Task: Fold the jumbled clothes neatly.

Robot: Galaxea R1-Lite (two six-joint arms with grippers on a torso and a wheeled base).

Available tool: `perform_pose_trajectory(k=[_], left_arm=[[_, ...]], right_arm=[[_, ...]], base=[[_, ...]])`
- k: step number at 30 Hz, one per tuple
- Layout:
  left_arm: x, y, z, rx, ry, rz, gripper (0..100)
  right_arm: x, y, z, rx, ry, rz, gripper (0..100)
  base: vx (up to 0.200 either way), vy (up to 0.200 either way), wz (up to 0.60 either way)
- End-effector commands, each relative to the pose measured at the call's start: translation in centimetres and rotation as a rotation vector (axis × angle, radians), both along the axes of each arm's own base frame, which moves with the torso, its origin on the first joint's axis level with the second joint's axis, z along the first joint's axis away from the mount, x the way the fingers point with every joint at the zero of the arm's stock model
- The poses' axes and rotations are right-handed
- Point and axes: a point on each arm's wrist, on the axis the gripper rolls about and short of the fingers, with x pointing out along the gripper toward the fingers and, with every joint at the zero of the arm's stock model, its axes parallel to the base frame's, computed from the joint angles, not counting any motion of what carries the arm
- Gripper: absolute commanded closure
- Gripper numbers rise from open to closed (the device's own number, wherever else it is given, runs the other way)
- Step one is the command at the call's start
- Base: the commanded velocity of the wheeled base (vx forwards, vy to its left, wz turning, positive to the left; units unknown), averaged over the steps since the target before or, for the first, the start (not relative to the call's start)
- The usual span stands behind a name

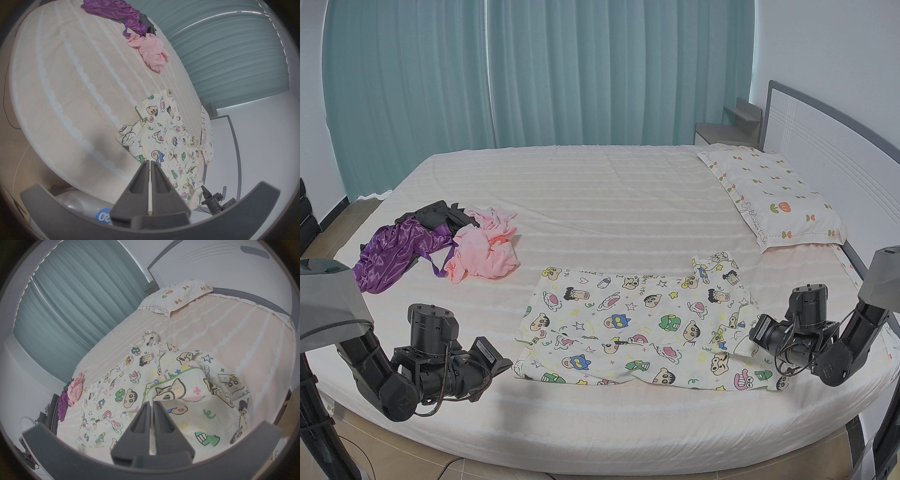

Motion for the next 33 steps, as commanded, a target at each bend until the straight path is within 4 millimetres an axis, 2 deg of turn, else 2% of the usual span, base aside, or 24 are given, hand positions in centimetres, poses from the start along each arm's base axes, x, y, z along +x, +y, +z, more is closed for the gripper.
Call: perform_pose_trajectory(k=[1,14,19,20,33], left_arm=[[-0.1,-0.2,-0.1,0.004,0.003,-0.012,100],[-0.4,-0.4,-0.2,0.007,0.008,-0.02,100],[-0.5,-0.3,-0.2,0.0,-0.012,-0.02,100],[-0.7,-0.3,-0.1,-0.007,-0.031,-0.024,100],[-0.7,-0.7,-0.7,-0.006,-0.033,-0.036,100]], right_arm=[[-0.2,1.6,3.6,-0.014,-0.06,0.024,100],[-2.5,3.7,2.7,-0.114,0.043,0.049,100],[-3.6,4.2,2.0,-0.157,0.083,0.056,100],[-4.4,4.6,2.0,-0.179,0.081,0.063,100],[-5.3,5.3,1.1,-0.23,0.118,0.063,100]], base=[[0.0,0.0,0.0],[0.0,0.0,0.0],[0.0,0.0,0.0],[0.0,0.0,0.0],[0.0,0.0,0.0]])
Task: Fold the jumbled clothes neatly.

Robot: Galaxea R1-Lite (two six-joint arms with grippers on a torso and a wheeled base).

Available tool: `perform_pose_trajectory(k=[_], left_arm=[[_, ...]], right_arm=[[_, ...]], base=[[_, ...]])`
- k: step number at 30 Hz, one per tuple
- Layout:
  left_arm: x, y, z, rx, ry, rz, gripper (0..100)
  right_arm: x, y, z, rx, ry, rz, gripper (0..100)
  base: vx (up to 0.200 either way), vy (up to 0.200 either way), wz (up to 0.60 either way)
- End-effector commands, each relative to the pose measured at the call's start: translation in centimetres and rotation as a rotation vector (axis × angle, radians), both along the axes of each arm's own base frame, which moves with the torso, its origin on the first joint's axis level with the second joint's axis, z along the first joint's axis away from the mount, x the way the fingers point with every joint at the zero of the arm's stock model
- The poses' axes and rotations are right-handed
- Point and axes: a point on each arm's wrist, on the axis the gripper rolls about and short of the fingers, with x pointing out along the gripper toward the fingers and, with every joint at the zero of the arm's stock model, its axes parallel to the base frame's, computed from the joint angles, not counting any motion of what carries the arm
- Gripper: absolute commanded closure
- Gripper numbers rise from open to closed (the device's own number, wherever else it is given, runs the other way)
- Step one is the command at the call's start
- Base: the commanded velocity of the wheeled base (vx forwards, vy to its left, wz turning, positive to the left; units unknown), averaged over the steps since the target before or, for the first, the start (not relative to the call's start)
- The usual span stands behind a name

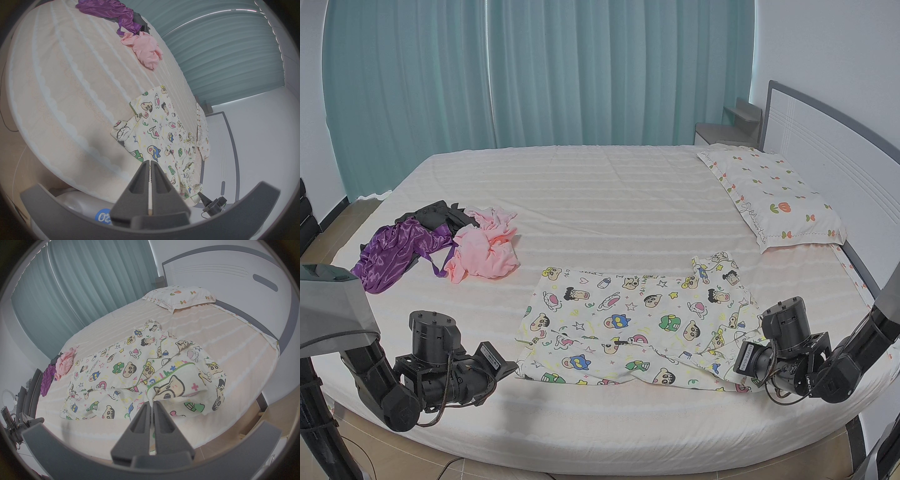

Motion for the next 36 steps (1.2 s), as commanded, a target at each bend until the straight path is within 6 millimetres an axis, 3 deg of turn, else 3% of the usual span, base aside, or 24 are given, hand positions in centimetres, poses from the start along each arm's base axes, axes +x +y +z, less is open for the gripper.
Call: perform_pose_trajectory(k=[1,2,3,12,18,21,27,30,31,36], left_arm=[[0.0,0.0,-0.3,0.004,0.01,-0.001,100],[0.0,0.0,-0.3,0.004,0.01,-0.001,100],[0.0,0.0,-0.3,0.004,0.01,-0.001,100],[0.0,0.0,-0.3,0.004,0.01,-0.001,100],[0.0,0.0,-0.4,0.004,0.013,-0.001,100],[0.0,0.0,-0.5,0.006,0.018,-0.001,100],[0.0,0.0,-0.4,0.002,0.016,-0.004,100],[0.0,0.0,-0.5,0.002,0.017,-0.004,100],[0.0,0.0,-0.4,0.0,0.017,-0.004,100],[0.0,0.0,-0.5,-0.013,0.025,-0.017,100]], right_arm=[[-0.3,0.0,-0.5,-0.01,0.023,0.0,100],[-0.6,-0.1,-0.7,-0.014,0.031,0.004,100],[-0.9,-0.2,-0.7,-0.018,0.038,0.005,0],[-2.9,-1.2,-0.7,-0.028,0.063,0.005,0],[-2.5,-2.2,0.2,-0.009,0.027,-0.03,0],[-1.4,-3.7,1.0,0.013,0.005,-0.062,0],[0.2,-8.7,1.3,0.14,0.027,0.041,0],[0.3,-10.6,1.2,0.156,0.02,0.108,0],[0.1,-11.9,1.0,0.181,0.013,0.172,0],[-1.1,-15.0,-0.4,0.27,-0.008,0.411,0]], base=[[0.0,0.0,0.0],[0.0,0.0,0.0],[0.0,0.0,0.0],[0.0,0.0,0.0],[0.0,0.0,0.0],[0.0,0.0,0.0],[0.0,0.0,0.0],[0.0,0.0,0.0],[0.0,0.0,0.0],[0.0,0.0,0.0]])
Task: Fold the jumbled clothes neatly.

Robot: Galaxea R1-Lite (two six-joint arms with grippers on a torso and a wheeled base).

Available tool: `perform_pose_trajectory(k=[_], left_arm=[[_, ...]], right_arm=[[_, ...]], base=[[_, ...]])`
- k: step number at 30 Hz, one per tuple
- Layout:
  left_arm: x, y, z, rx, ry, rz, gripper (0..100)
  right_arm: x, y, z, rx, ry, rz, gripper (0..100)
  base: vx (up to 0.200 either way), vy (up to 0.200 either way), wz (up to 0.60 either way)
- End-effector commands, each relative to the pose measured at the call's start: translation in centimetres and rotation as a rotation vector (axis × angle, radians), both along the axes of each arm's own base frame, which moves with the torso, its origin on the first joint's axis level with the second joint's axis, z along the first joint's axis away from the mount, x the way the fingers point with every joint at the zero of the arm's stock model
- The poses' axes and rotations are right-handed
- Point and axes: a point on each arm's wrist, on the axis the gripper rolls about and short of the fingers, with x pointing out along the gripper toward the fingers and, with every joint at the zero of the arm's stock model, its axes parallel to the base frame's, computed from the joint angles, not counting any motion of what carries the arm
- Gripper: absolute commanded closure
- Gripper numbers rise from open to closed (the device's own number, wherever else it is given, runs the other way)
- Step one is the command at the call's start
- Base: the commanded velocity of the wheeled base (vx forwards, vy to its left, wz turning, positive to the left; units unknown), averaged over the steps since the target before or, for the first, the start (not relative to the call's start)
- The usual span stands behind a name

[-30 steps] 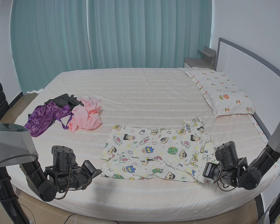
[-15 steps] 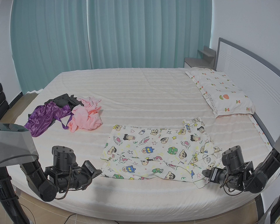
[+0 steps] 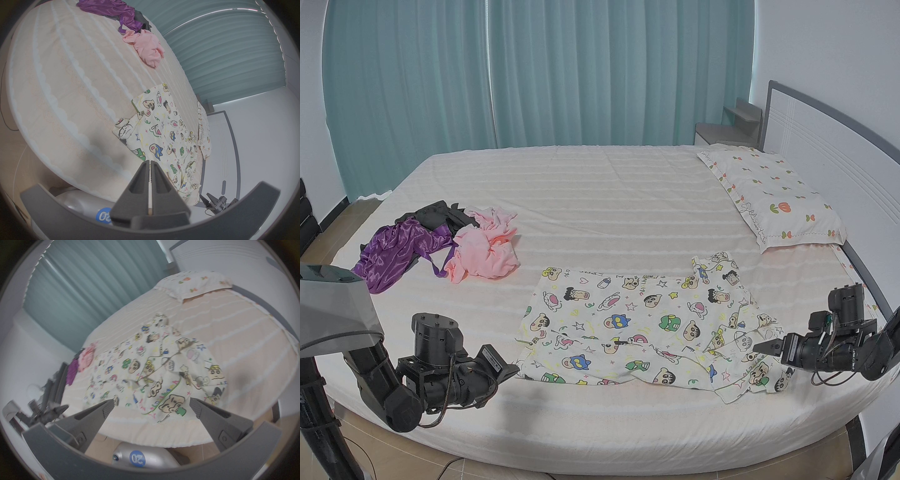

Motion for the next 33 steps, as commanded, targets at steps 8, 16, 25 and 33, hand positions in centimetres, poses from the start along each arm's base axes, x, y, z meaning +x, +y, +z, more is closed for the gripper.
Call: perform_pose_trajectory(k=[8,16,25,33], left_arm=[[0.1,0.0,-0.1,-0.035,0.006,-0.028,100],[-0.1,0.1,-0.2,-0.033,0.01,-0.027,100],[-0.3,0.0,-0.3,-0.034,0.008,-0.033,100],[-0.3,0.0,-0.3,-0.034,0.007,-0.031,100]], right_arm=[[-0.1,-6.2,-5.8,0.017,-0.046,0.283,0],[1.7,-6.7,-7.6,-0.003,-0.117,0.293,0],[3.6,-6.8,-7.7,0.043,-0.219,0.363,0],[4.0,-5.8,-8.0,0.036,-0.274,0.408,0]], base=[[0.0,0.0,0.0],[0.0,0.0,0.0],[0.0,0.0,0.0],[0.0,0.0,0.0]])
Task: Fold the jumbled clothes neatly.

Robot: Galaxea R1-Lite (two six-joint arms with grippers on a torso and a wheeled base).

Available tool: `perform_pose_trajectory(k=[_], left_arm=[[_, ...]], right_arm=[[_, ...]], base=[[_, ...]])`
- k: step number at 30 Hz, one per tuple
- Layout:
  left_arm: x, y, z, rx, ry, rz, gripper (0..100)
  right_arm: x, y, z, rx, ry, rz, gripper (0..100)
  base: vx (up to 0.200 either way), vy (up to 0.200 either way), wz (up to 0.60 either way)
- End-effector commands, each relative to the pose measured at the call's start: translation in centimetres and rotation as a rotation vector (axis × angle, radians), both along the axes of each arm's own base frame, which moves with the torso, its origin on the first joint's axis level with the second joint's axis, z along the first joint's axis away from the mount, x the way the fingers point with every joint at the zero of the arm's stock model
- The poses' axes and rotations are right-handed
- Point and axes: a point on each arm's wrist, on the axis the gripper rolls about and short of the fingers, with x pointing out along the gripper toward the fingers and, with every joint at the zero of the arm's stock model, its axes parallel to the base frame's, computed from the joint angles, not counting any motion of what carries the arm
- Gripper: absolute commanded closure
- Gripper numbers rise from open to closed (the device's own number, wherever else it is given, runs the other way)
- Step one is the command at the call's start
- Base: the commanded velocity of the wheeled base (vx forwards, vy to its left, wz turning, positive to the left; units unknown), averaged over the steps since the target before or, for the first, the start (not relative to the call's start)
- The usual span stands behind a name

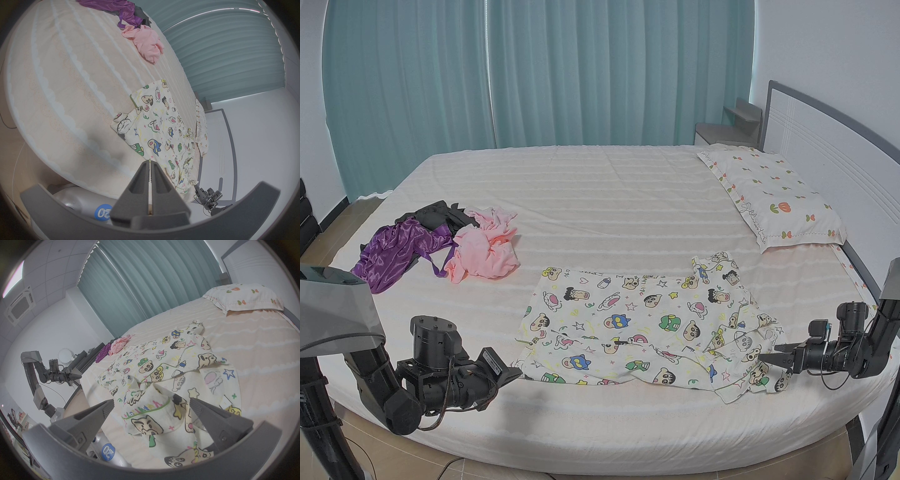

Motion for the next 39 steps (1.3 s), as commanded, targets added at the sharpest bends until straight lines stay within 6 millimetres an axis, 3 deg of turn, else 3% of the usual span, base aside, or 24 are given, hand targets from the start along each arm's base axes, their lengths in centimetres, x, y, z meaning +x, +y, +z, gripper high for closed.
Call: perform_pose_trajectory(k=[1,3,4,16,30,31,39], left_arm=[[0.0,0.0,0.0,0.0,0.002,0.0,100],[0.0,0.0,0.0,0.0,0.002,0.0,100],[0.0,0.0,0.0,0.0,0.002,0.0,100],[0.0,-0.1,-0.1,0.002,0.002,-0.003,100],[0.0,0.0,-0.1,0.002,0.004,-0.003,100],[0.0,0.0,-0.1,0.002,0.004,-0.003,100],[0.0,0.0,-0.1,0.002,0.002,-0.001,100]], right_arm=[[-0.2,0.4,-0.7,0.006,0.025,0.015,0],[-0.3,0.6,-0.8,0.006,0.026,0.018,0],[-0.3,0.7,-0.8,0.008,0.03,0.022,100],[-1.8,0.9,-0.3,0.003,0.027,0.01,100],[-3.7,1.3,-1.0,-0.056,0.112,-0.062,100],[-3.7,1.3,-1.0,-0.059,0.116,-0.066,0],[-3.3,0.8,0.3,-0.072,0.048,-0.096,0]], base=[[0.0,0.0,0.0],[0.0,0.0,0.0],[0.0,0.0,0.0],[0.0,0.0,0.0],[0.0,0.0,0.0],[0.0,0.0,0.0],[0.0,0.0,0.0]])
